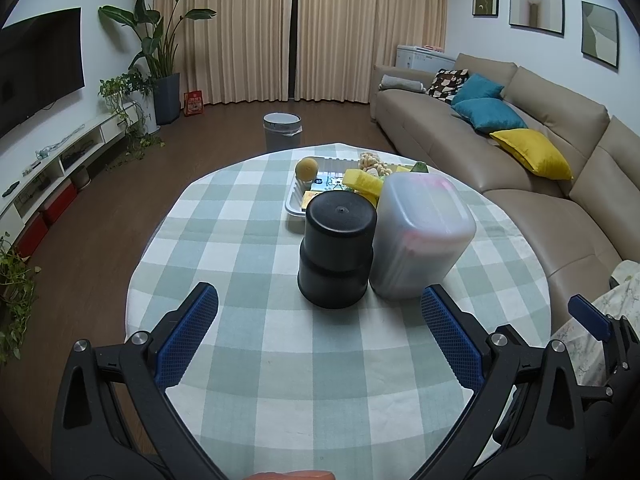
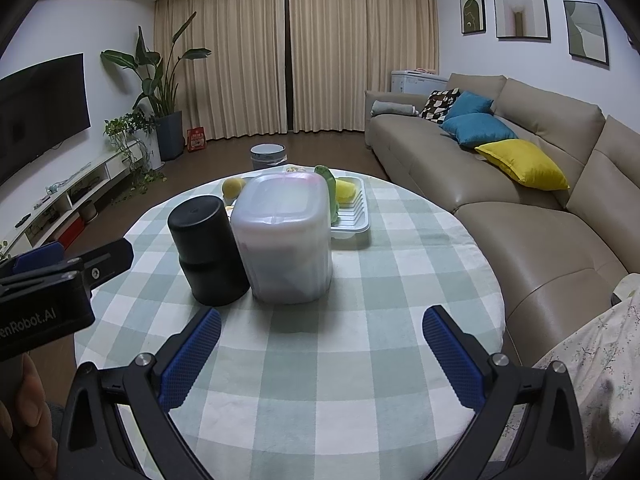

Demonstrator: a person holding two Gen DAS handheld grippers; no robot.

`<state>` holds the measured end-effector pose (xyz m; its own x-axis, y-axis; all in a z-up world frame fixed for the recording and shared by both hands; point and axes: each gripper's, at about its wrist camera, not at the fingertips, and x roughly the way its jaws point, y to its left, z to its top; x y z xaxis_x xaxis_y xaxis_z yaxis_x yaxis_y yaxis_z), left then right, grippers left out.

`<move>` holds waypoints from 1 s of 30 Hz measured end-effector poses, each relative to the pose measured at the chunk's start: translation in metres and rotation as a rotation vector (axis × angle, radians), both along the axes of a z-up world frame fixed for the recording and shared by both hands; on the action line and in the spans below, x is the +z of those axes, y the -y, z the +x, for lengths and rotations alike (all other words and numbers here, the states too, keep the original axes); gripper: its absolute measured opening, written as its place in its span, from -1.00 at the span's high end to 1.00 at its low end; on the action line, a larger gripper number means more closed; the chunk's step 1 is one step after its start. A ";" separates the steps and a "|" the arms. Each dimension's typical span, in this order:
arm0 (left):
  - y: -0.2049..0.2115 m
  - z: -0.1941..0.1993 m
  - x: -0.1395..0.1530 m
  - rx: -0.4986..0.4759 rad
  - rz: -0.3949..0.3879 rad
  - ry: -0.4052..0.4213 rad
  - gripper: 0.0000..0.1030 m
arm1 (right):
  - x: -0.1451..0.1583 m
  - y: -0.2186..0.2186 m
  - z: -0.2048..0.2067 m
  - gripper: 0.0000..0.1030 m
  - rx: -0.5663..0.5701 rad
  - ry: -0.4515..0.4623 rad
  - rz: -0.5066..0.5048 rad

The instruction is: Organize soft objects

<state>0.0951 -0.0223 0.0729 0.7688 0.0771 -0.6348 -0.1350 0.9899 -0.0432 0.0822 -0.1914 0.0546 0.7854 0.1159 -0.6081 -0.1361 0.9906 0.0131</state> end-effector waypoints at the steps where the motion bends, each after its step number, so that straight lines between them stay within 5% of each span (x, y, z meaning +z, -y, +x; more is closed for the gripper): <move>1: 0.000 0.000 0.000 0.001 0.001 0.000 -1.00 | 0.000 0.000 0.000 -1.00 0.000 0.000 0.001; 30: 0.001 -0.005 -0.010 -0.004 0.001 -0.007 -1.00 | 0.002 -0.001 0.001 -1.00 0.001 -0.003 0.000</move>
